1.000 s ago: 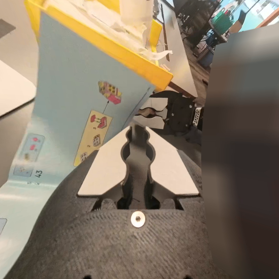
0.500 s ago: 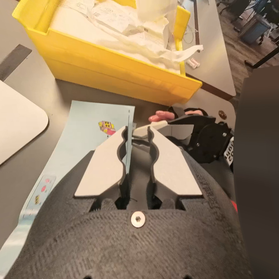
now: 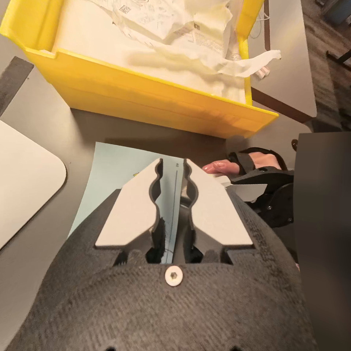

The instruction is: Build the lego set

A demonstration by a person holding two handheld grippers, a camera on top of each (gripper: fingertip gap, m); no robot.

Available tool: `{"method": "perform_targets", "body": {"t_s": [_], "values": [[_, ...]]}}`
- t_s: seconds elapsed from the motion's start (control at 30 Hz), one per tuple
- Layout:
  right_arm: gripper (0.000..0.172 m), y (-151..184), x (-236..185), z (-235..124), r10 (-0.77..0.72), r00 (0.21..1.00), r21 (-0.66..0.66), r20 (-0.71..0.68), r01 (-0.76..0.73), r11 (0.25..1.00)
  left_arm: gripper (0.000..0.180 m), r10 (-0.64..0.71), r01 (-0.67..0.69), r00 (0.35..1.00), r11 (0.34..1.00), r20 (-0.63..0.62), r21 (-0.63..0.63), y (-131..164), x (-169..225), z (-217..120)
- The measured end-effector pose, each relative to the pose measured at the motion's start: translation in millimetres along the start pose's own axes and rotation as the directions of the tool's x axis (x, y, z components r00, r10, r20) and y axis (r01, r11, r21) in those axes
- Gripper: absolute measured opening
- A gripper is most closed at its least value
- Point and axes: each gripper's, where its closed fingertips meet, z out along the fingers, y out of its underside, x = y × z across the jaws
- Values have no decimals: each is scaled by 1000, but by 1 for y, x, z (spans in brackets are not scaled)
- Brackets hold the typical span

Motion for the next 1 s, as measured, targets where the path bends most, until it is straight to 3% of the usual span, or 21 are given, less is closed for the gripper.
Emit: {"method": "perform_targets", "body": {"t_s": [0.07,0.1,0.33,0.43,0.5,0.53,0.6,0.87,1.0], "values": [[5,0,0,0,0,1000,1,0,0,1000,13,-3,3,1000,1000,-18,-8,1,2,0],[5,0,0,0,1,1000,1,0,-1,1000,1,-3,2,999,1000,-40,-12,2,5,0],[5,0,0,0,0,1000,1,0,0,1000,0,-9,9,999,1000,-38,-6,6,4,0],[5,0,0,0,-1,1000,1,0,1,1000,25,-26,27,999,999,-37,25,2,4,0],[5,0,0,0,-1,1000,1,0,1,1000,27,-31,32,999,999,-25,21,2,1,0],[5,0,0,0,-1,1000,1,0,1,1000,24,-28,29,999,999,-17,17,3,0,1],[5,0,0,0,-1,1000,1,-1,1,1000,0,-9,9,1000,1000,-15,17,3,1,0],[5,1,1,1,3,1000,-3,-7,-3,1000,0,-22,24,997,999,-73,27,2,9,-4],[11,-2,9,-2,55,998,24,-30,-54,998,0,-71,91,975,992,-209,92,-7,23,-18]]}}
